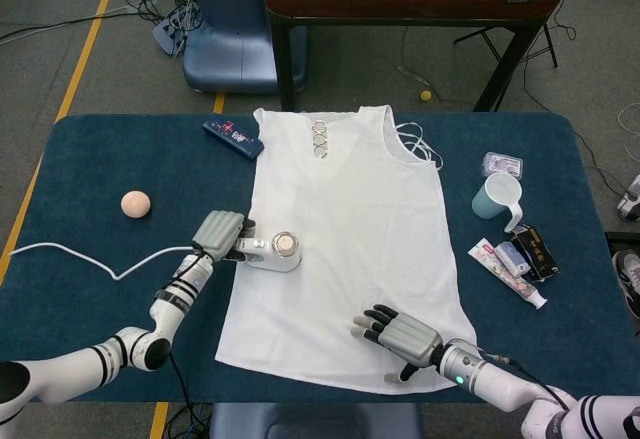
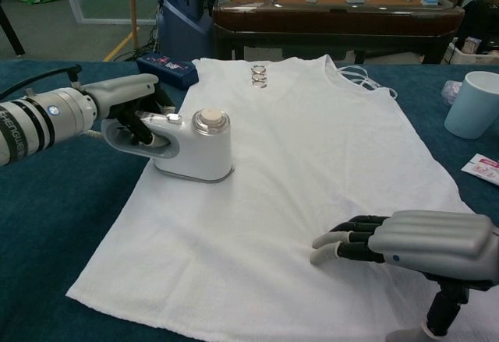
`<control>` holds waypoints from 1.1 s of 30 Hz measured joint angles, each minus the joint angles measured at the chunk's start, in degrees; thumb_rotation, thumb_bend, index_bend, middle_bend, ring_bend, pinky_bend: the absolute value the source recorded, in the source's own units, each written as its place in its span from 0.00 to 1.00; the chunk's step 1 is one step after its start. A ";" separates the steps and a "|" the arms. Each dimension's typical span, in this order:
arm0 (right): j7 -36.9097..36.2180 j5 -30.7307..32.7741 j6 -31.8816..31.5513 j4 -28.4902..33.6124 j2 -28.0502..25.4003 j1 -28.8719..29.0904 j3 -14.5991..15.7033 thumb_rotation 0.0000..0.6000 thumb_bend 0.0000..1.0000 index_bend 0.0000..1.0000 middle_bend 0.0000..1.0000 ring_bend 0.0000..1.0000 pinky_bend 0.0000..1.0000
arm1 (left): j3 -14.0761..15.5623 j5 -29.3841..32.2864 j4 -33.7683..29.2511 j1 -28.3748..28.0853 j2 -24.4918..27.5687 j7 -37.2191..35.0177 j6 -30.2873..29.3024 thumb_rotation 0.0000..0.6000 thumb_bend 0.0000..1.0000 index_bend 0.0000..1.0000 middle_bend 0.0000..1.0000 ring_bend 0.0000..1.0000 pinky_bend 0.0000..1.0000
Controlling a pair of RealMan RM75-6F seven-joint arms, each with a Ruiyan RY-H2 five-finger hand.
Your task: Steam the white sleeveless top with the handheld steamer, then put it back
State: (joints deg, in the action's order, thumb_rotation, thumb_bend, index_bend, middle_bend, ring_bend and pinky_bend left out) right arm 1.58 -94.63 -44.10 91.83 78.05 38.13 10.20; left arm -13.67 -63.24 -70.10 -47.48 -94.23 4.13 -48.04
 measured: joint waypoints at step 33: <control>0.56 0.98 -0.73 0.22 -0.32 -0.27 0.29 0.84 0.27 0.00 0.06 0.00 0.00 | -0.79 -0.72 1.37 -4.25 -9.74 4.56 -0.93 1.00 0.25 0.94 0.90 0.74 0.79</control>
State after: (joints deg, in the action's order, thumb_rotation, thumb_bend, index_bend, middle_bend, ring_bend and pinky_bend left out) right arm 2.14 -93.64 -44.84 92.05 77.73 37.86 10.49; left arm -14.47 -63.96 -68.73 -51.73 -103.96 8.69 -48.97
